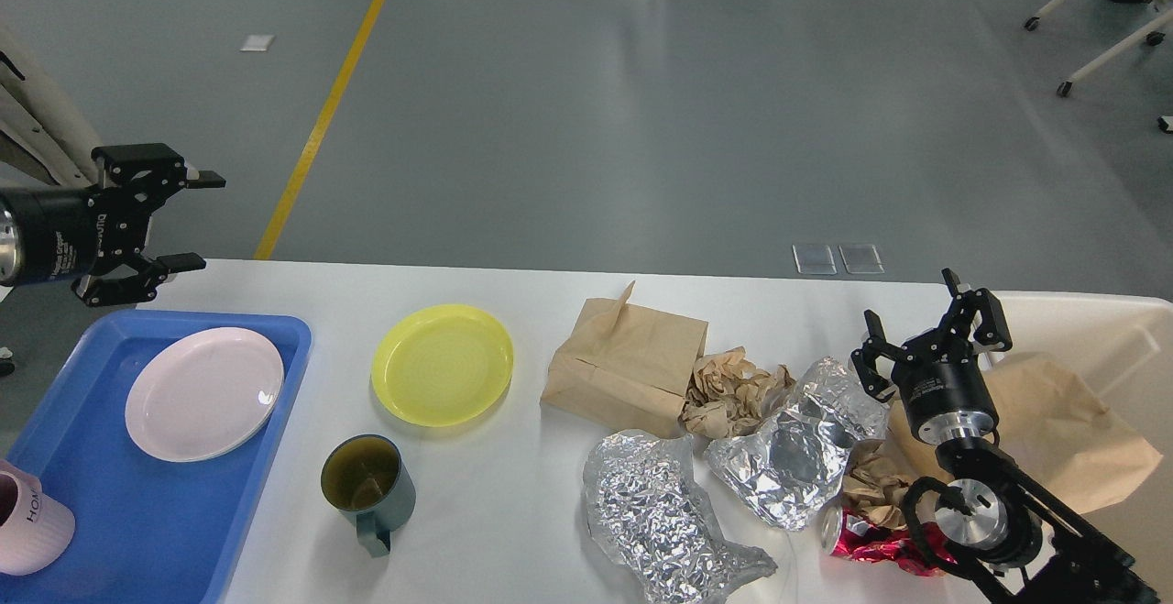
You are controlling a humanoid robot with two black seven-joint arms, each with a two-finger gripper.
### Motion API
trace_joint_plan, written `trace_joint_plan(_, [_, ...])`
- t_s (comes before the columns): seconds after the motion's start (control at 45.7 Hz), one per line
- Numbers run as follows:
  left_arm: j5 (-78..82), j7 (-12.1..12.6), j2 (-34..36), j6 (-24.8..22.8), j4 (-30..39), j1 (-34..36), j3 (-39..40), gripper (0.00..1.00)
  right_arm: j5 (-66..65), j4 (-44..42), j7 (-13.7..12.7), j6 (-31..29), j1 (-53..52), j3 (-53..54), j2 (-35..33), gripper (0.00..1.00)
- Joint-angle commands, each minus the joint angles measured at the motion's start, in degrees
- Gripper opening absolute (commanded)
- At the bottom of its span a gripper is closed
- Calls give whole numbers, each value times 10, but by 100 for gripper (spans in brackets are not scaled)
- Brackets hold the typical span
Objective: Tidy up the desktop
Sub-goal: 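Raise the left gripper off the blue tray toward the green mug, then lower the left gripper and grasp the green mug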
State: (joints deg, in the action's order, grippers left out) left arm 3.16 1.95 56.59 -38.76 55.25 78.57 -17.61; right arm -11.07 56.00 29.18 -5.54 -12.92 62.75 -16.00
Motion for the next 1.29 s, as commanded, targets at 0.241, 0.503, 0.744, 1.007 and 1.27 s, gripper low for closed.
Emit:
trace_joint_plan(0.241, [-30,-58,-317,-45,131,498,-569,97,0,0,0,0,0,0,0,100])
trace_joint_plan(0.503, [-53,-90,-474,-114,229,651,-623,97,0,0,0,0,0,0,0,100])
trace_joint_plan(0.744, [-96,-101,-481,-156,309,738,-669,97,0,0,0,1,0,0,0,100])
trace_joint_plan(1.007, [-127,-69,-467,-77,438,763,-726,90,0,0,0,1,0,0,0,100])
trace_joint_plan(1.27, [-126,-49,-426,-65,433,734,-723,97,0,0,0,0,0,0,0,100])
